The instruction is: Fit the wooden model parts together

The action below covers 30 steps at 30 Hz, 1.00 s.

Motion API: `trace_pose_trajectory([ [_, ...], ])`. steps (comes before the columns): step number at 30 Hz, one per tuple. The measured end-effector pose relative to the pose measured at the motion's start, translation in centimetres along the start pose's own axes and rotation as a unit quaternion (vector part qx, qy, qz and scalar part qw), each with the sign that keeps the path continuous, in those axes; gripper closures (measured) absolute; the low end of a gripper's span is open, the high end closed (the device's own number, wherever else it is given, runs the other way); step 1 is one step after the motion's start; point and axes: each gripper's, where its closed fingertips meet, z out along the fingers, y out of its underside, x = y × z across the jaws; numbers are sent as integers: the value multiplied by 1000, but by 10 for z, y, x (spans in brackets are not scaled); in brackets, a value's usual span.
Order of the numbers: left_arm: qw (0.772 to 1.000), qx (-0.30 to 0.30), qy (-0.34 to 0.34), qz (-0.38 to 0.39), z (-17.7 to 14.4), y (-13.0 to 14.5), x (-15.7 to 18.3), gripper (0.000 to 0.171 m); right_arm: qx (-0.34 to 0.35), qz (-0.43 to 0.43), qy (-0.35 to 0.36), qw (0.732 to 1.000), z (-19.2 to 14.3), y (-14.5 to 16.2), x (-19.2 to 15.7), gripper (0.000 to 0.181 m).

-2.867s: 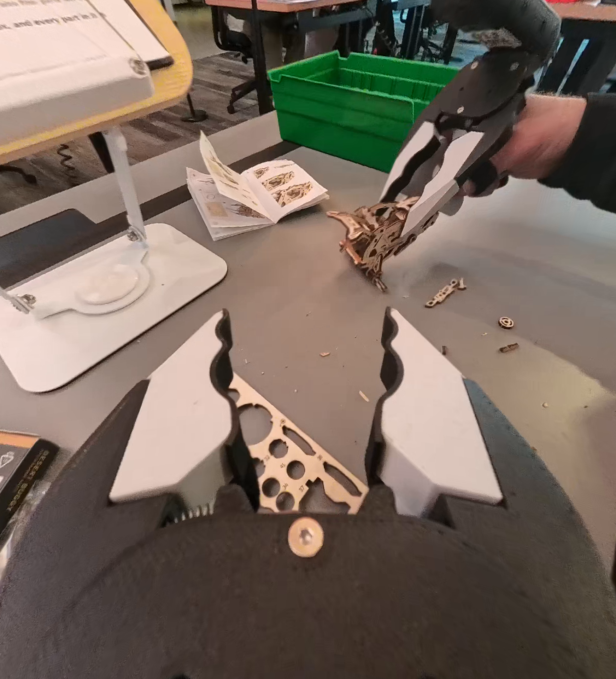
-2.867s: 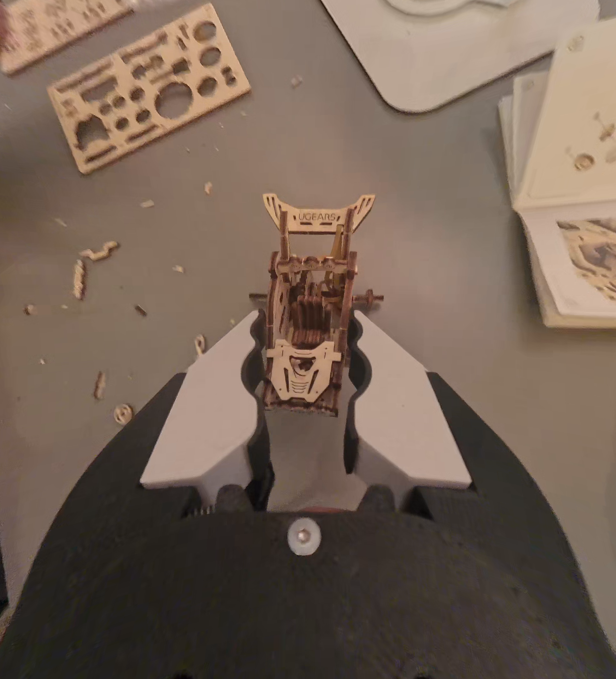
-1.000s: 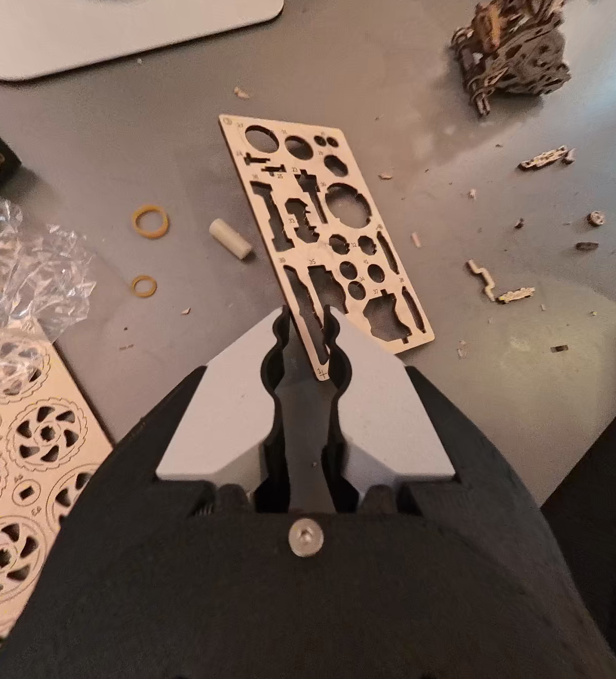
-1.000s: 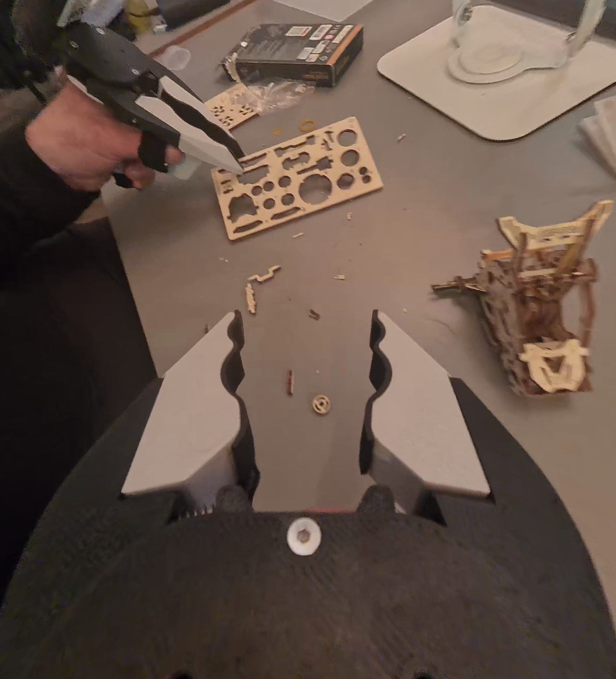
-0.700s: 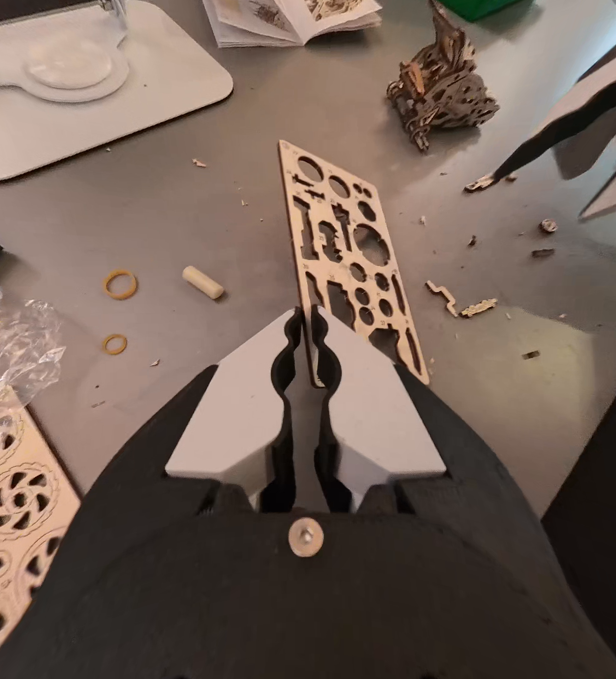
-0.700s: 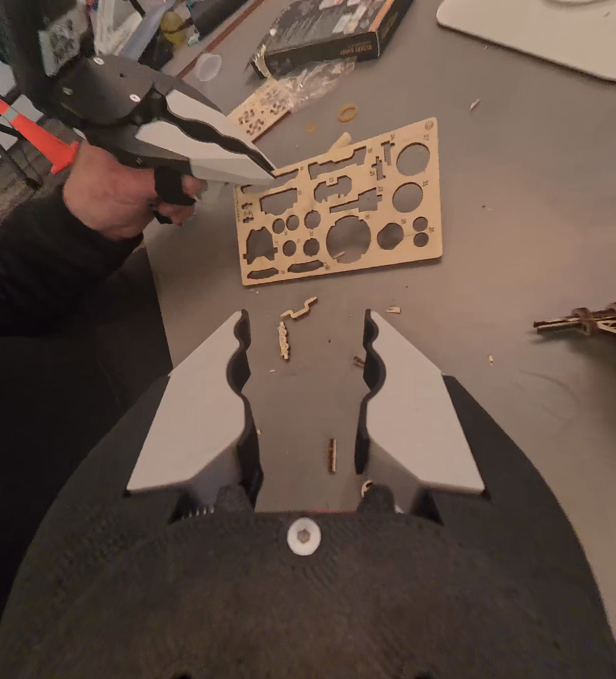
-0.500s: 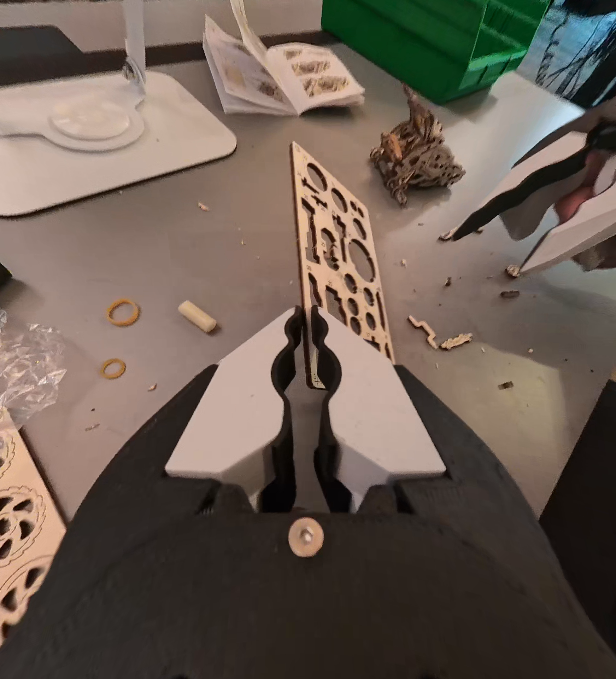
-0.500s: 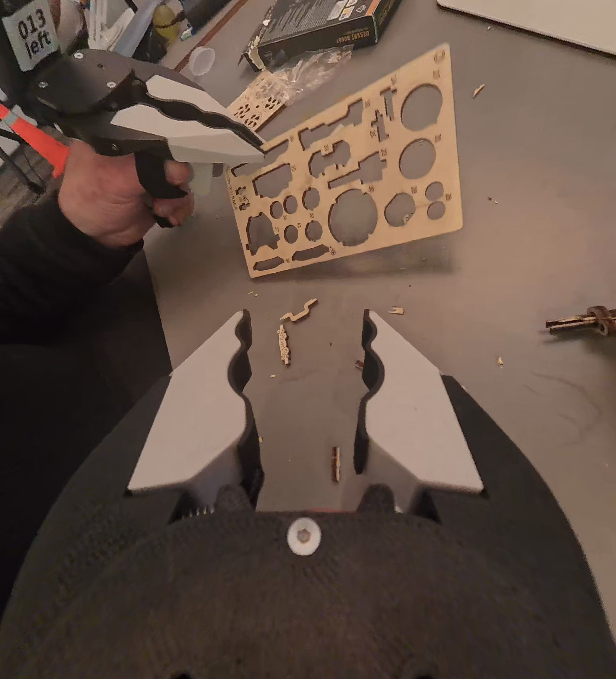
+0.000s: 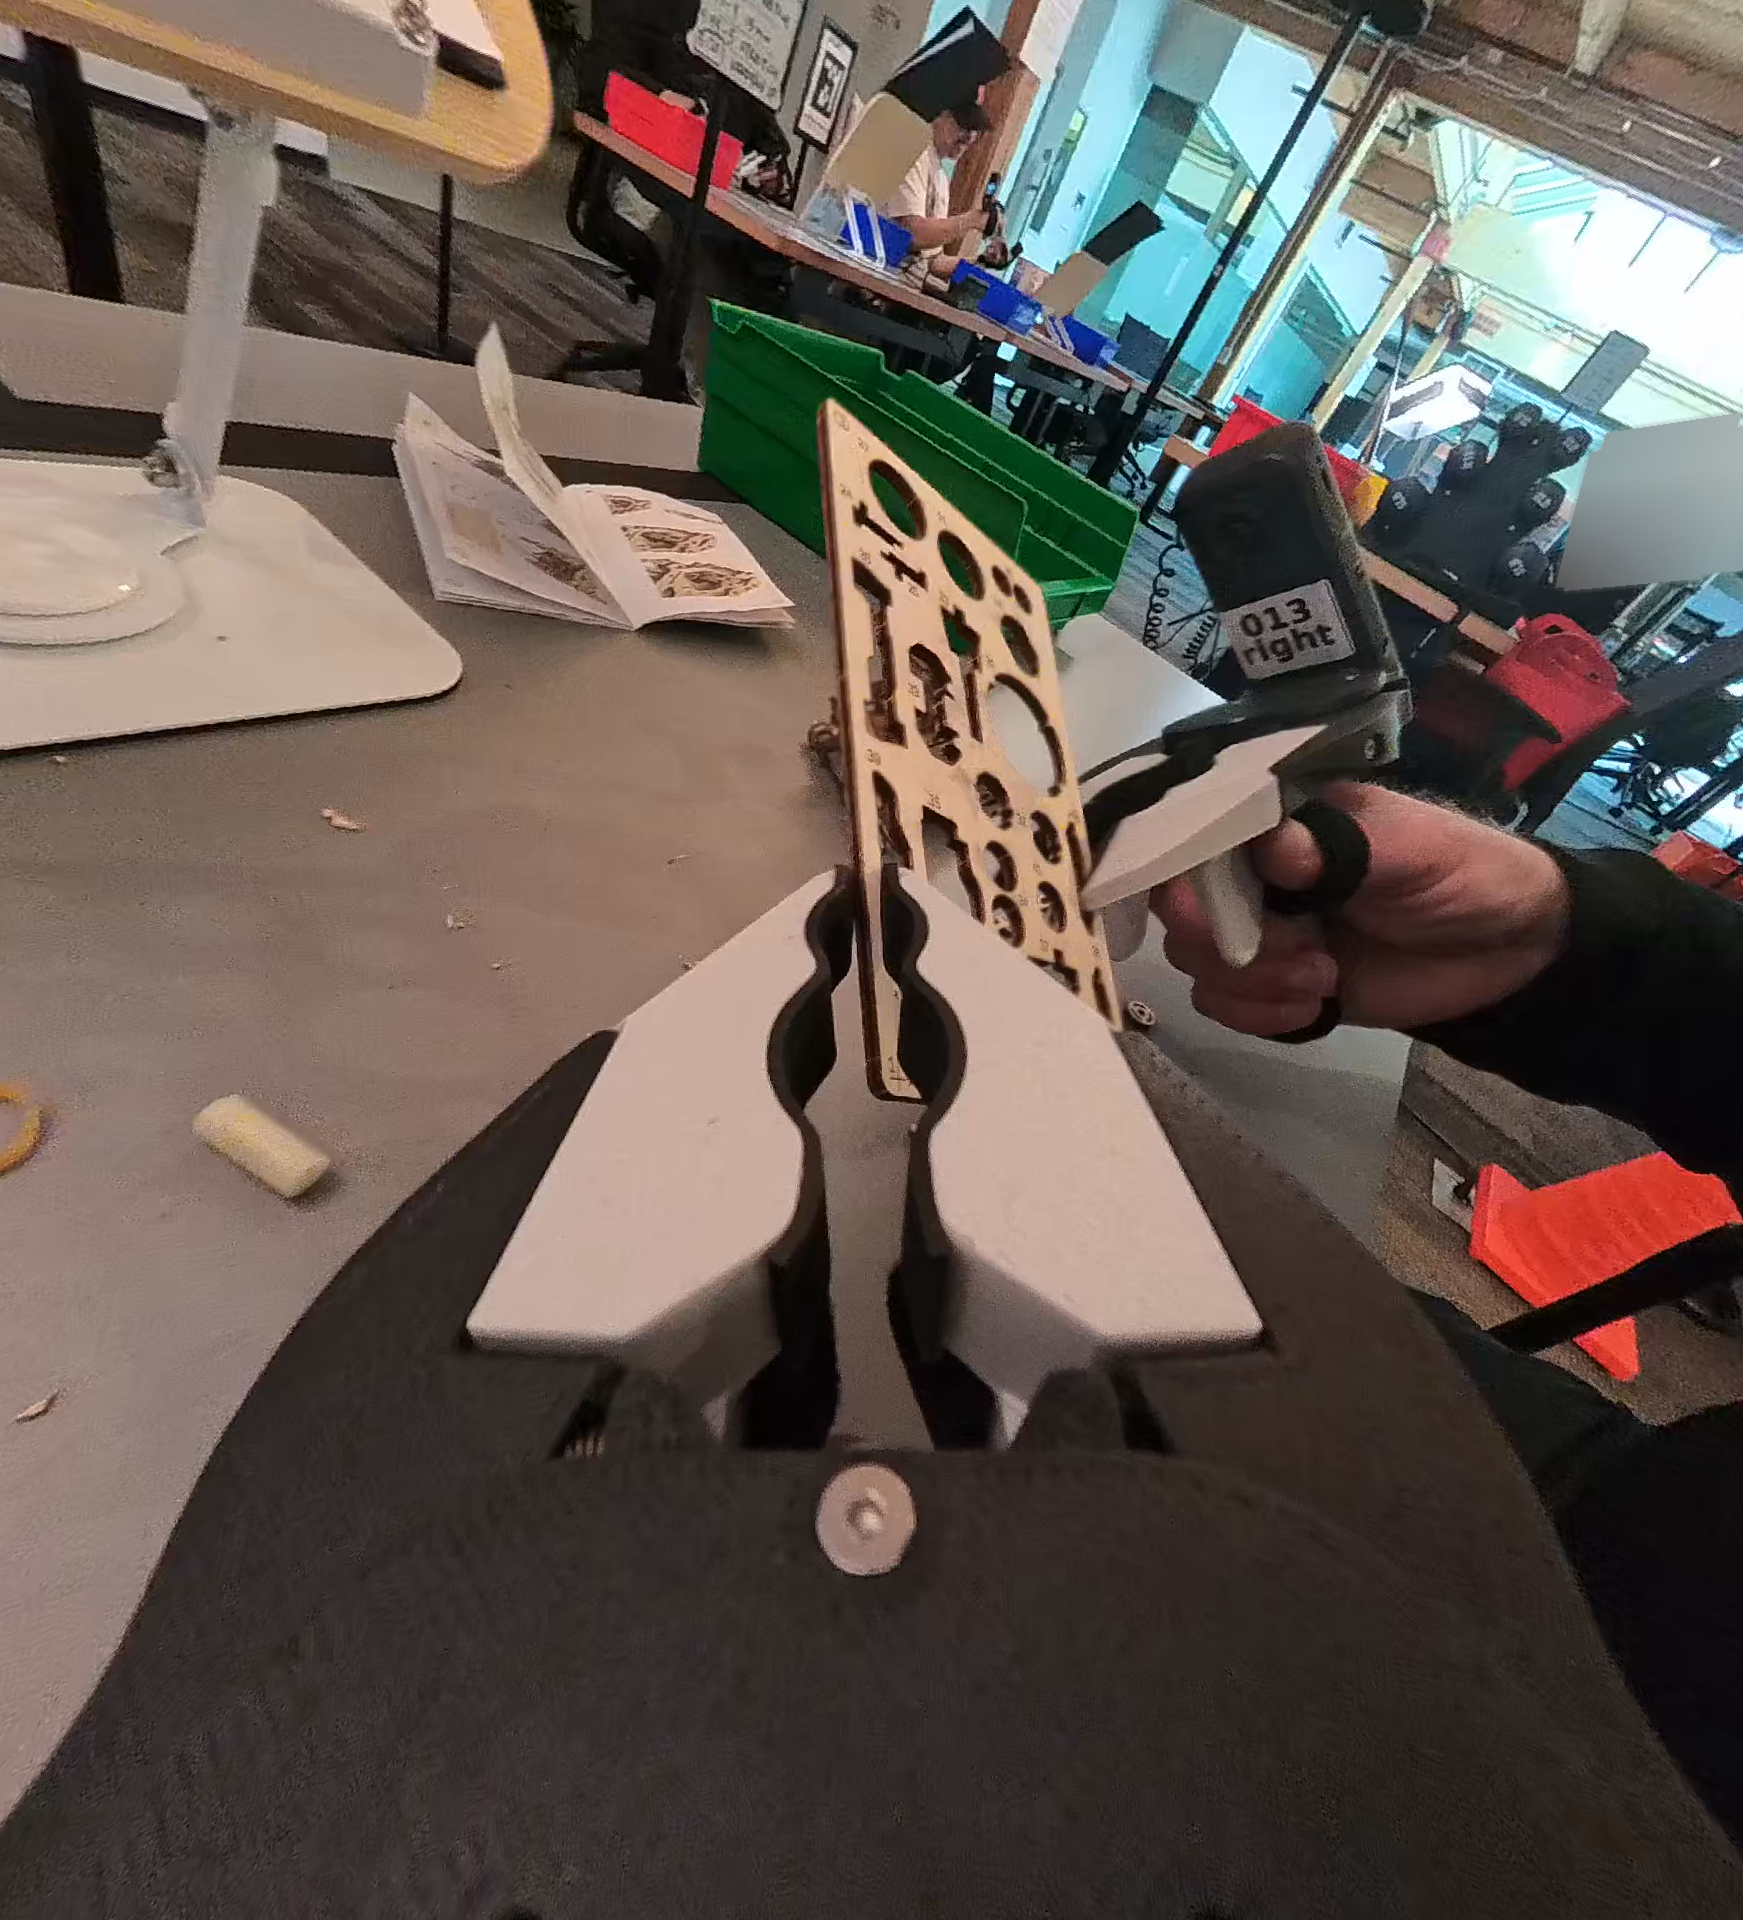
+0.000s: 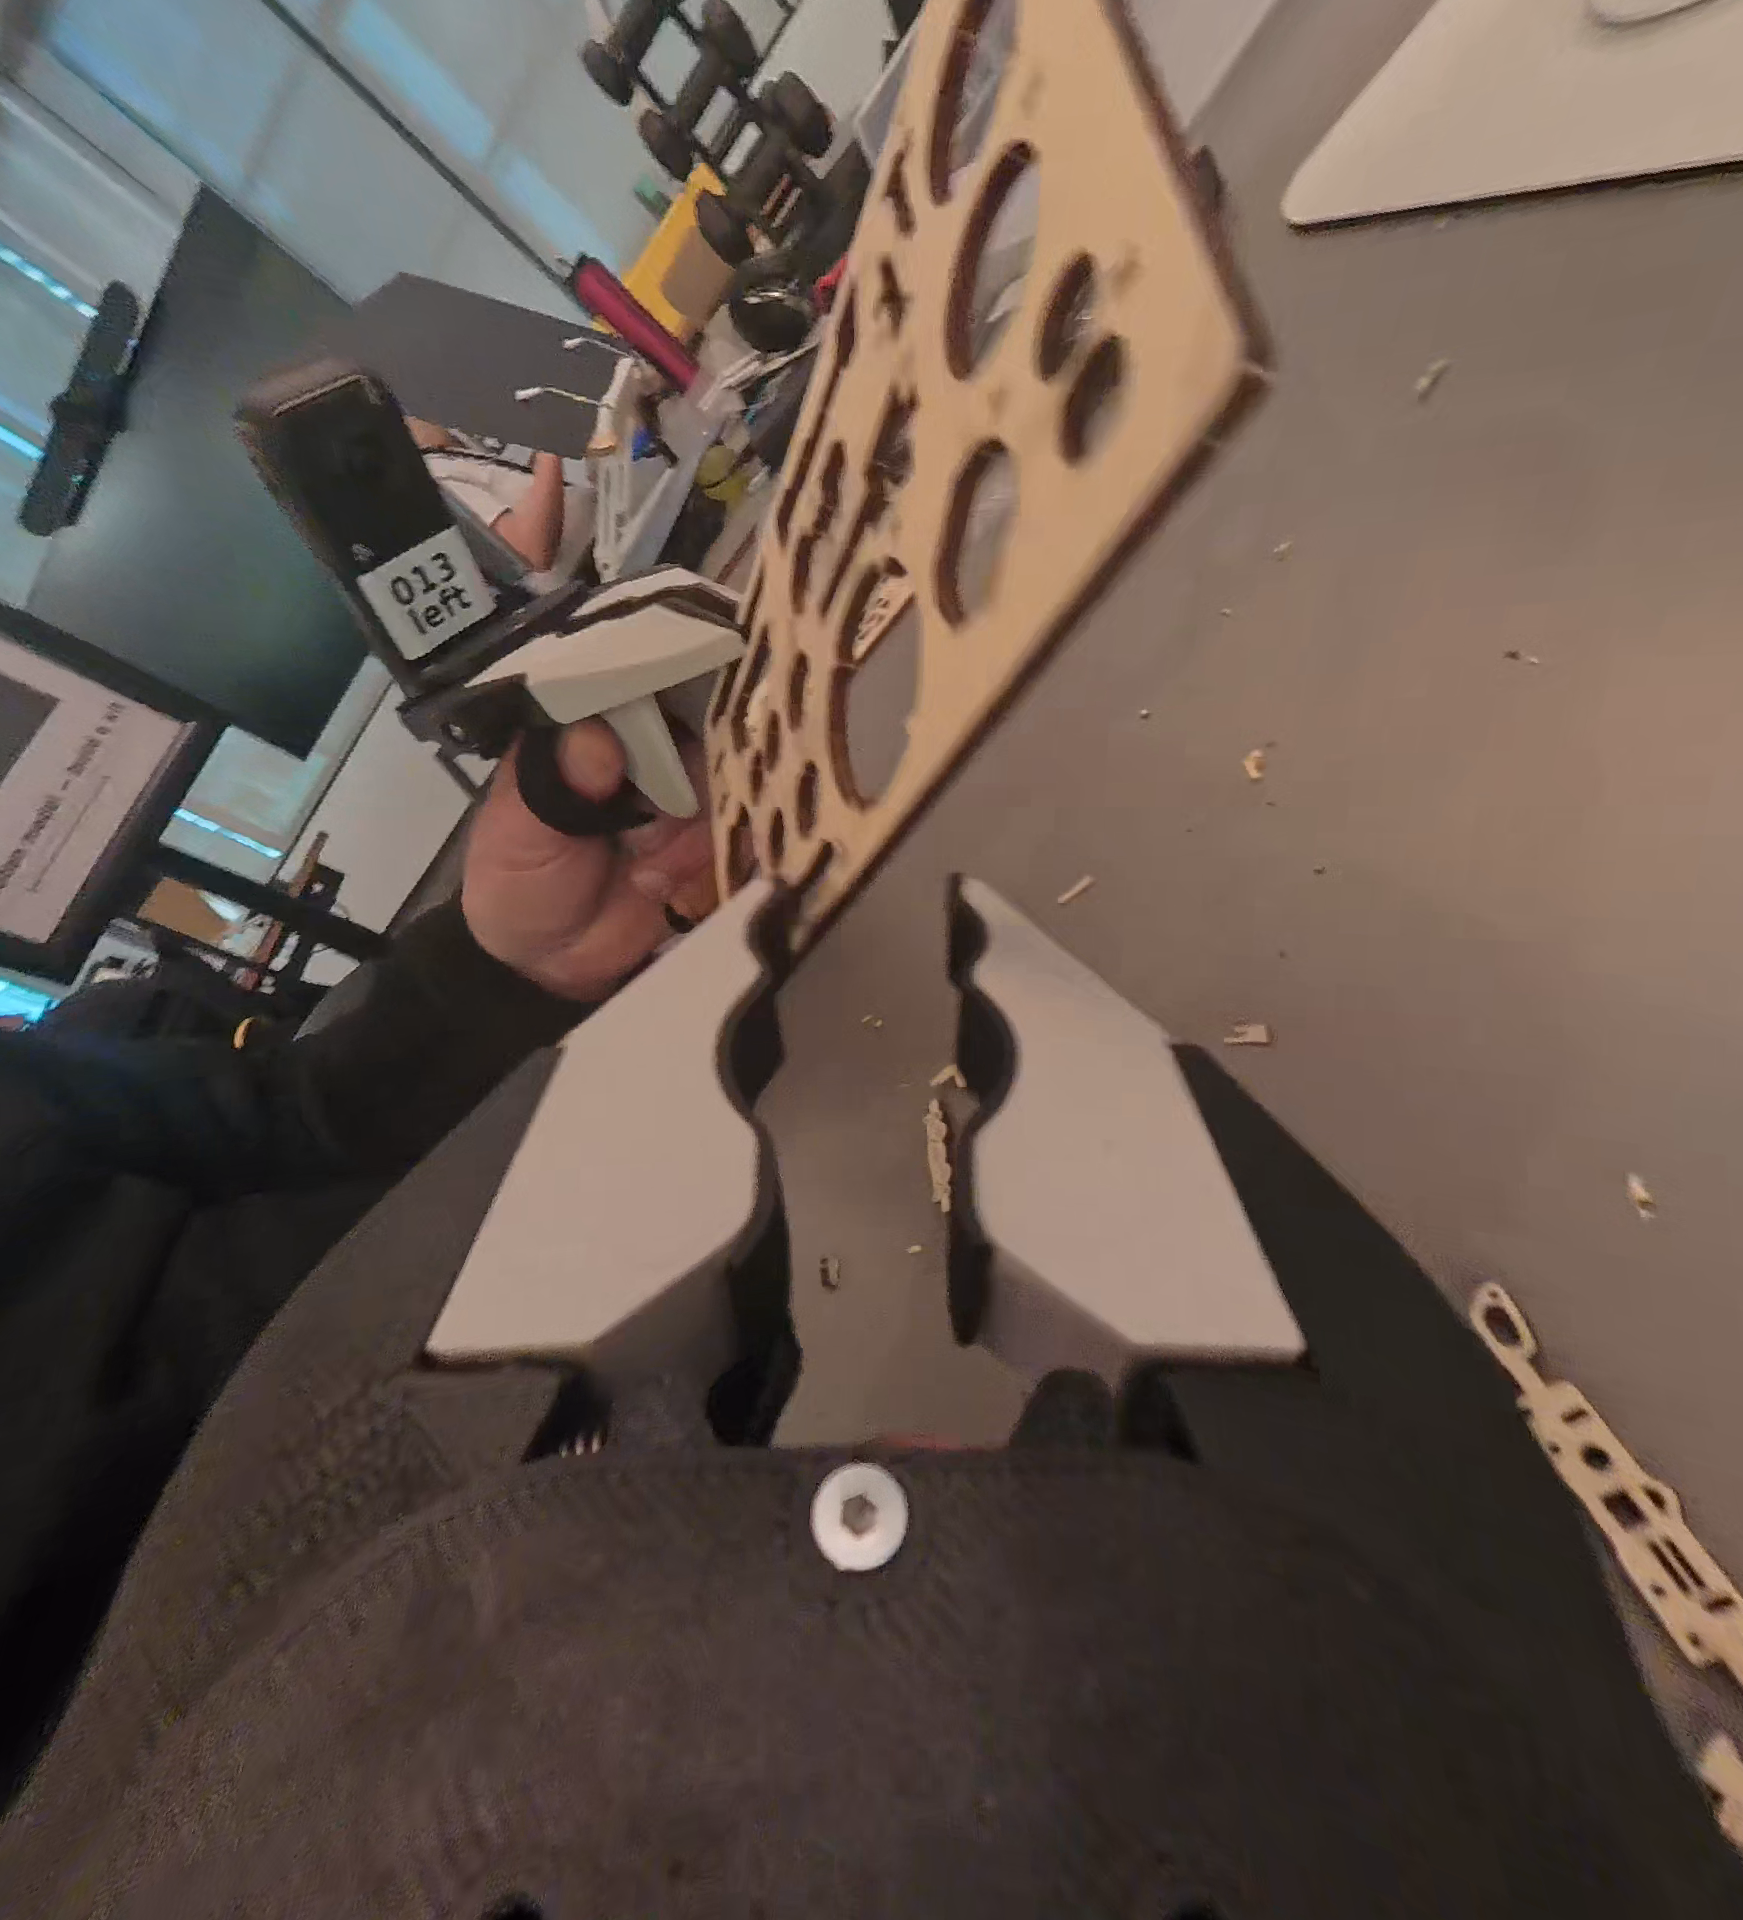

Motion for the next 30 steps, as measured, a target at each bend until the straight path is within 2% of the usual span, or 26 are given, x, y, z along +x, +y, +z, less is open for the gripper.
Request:
trace_pose_trajectory([
  [1,1000,1,2,2,2,0,3,170,2,-4,-12,1000,1,-1,-4,168],
  [4,1000,3,18,-4,6,1,7,169,11,-2,-28,1000,-4,-4,-7,177],
  [9,999,22,43,-8,7,-6,8,162,14,-13,-25,1000,-21,-17,-9,181],
  [13,1000,19,22,7,6,-7,-7,160,13,-22,-29,999,-42,-32,-10,181],
  [17,1000,6,-4,29,7,2,-21,161,33,-34,-8,999,-78,-60,-3,181],
  [20,999,-2,-11,49,10,9,-23,160,55,-71,55,994,-133,-97,11,181],
  [24,997,-8,-34,71,12,12,-27,164,77,-113,209,968,-253,-166,50,181],
  [27,996,-24,-31,82,16,15,-26,171,11,-97,317,943,-330,-193,102,181],
  [29,996,-19,-28,84,20,14,-26,171,-55,-46,323,944,-356,-190,138,180],
  [30,996,-15,-27,87,21,12,-26,171,-67,-28,331,941,-366,-192,157,181],
])
